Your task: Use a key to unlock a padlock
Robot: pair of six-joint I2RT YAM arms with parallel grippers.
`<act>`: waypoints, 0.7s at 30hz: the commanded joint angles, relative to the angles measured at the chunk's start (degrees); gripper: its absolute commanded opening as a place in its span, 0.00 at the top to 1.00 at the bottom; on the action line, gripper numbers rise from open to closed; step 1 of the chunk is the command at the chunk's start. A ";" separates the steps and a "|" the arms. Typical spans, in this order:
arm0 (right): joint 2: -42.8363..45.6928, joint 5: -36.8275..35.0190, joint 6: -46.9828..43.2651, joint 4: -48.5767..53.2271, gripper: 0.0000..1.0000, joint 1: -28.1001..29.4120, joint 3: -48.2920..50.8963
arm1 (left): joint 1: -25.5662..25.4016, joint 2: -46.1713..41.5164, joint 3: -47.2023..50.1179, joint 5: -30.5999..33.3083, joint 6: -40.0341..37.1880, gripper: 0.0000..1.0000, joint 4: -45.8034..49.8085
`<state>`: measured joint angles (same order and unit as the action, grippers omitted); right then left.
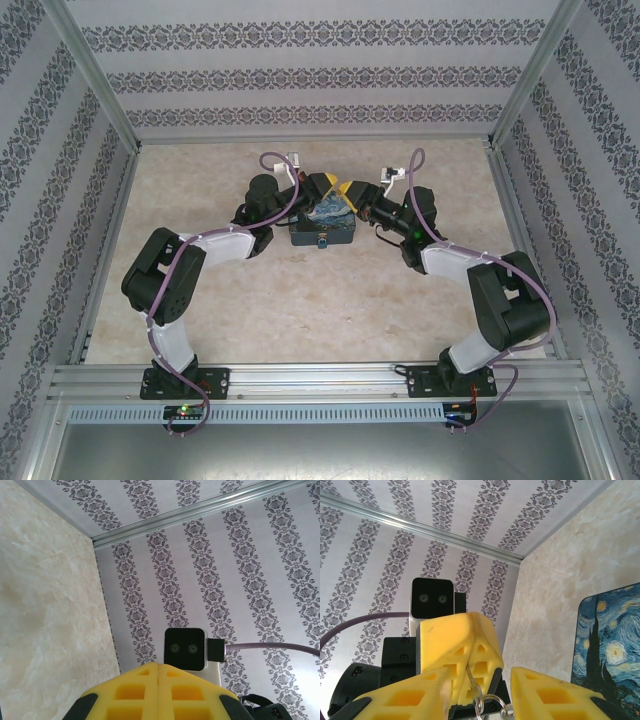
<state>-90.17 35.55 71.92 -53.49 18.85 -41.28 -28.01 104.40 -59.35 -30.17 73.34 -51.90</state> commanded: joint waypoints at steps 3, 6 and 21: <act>-1.57 2.06 0.67 -4.57 0.66 0.80 -1.85 | 0.50 0.18 -0.13 -0.94 1.22 1.00 -3.13; -2.02 2.41 0.93 -5.25 0.68 0.95 -1.88 | 0.49 0.53 -0.32 -1.17 1.69 1.00 -2.88; -2.45 3.28 1.34 -6.89 0.79 1.30 -0.54 | 0.40 0.85 -0.54 -1.31 1.89 1.00 -1.21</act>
<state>-91.98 37.45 73.36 -57.04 19.38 -41.56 -28.01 104.44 -59.37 -30.39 75.09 -51.88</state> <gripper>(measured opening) 0.215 0.041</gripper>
